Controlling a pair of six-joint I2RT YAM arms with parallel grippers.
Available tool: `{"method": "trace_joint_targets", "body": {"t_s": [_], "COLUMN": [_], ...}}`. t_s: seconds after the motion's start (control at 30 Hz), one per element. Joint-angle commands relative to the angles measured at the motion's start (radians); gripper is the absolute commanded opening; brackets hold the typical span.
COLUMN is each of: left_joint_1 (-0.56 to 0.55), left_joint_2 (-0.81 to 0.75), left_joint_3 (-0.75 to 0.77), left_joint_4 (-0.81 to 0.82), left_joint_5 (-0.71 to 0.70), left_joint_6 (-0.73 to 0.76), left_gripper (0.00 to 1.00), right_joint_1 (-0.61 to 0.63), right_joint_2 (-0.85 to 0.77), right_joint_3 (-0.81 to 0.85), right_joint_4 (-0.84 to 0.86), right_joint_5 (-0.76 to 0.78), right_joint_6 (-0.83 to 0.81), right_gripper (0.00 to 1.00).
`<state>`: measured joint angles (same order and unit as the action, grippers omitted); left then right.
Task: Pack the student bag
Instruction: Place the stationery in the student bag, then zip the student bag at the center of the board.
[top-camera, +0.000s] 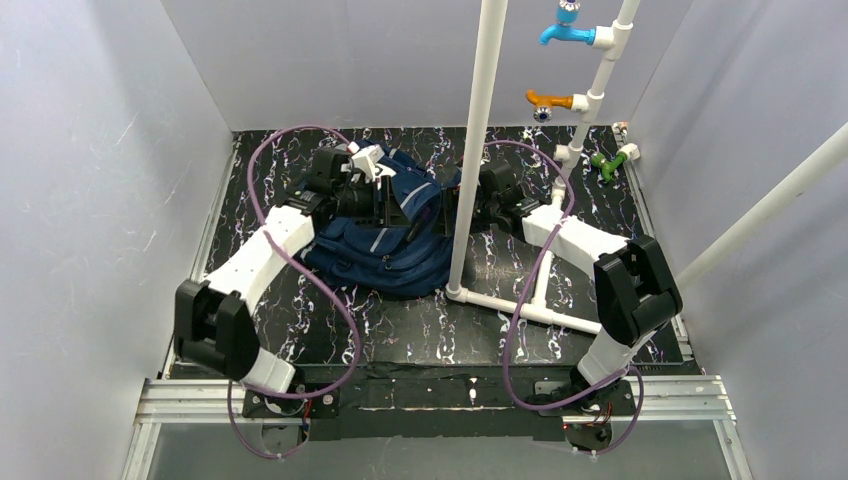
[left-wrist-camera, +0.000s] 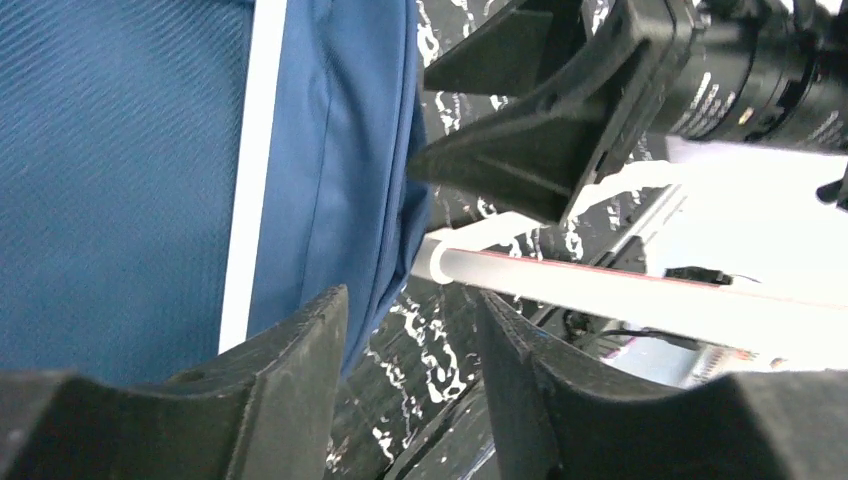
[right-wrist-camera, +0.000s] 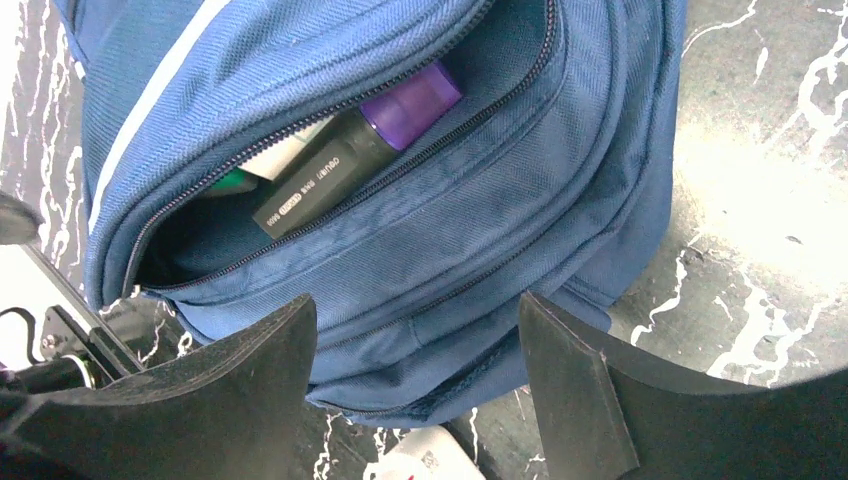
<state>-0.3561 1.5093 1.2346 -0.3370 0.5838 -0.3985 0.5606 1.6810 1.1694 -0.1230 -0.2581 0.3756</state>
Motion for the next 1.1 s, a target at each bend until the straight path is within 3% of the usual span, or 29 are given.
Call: {"method": "trace_joint_targets", "body": {"t_s": [0.0, 0.1, 0.2, 0.4, 0.73, 0.9, 1.07], "left_joint_1": [-0.001, -0.001, -0.003, -0.018, -0.032, -0.04, -0.048], "left_joint_2": [-0.195, -0.303, -0.397, -0.463, -0.35, -0.331, -0.322], "left_joint_3": [-0.037, -0.108, -0.216, -0.385, -0.477, -0.541, -0.565], "left_joint_4": [-0.2, -0.275, -0.278, -0.11, 0.146, 0.265, 0.304], "left_joint_5": [-0.18, -0.288, -0.267, -0.229, -0.261, -0.232, -0.252], "left_joint_6": [0.113, 0.112, 0.099, 0.04, 0.057, 0.011, -0.012], "left_gripper": [0.52, 0.54, 0.54, 0.51, 0.41, 0.38, 0.37], "right_joint_1": [-0.013, -0.019, -0.023, -0.038, -0.126, -0.133, -0.134], "right_joint_2": [-0.036, -0.044, -0.038, -0.011, 0.073, 0.132, 0.193], "right_joint_3": [0.041, 0.055, 0.052, 0.017, 0.008, 0.033, 0.037], "right_joint_4": [-0.029, -0.065, -0.068, -0.012, 0.113, 0.113, 0.153], "right_joint_5": [-0.004, 0.016, 0.0, -0.065, -0.221, -0.217, -0.245], "right_joint_6": [-0.061, -0.088, -0.103, -0.064, 0.103, 0.116, 0.14], "right_gripper": [0.81, 0.84, 0.86, 0.86, 0.84, 0.82, 0.68]}}
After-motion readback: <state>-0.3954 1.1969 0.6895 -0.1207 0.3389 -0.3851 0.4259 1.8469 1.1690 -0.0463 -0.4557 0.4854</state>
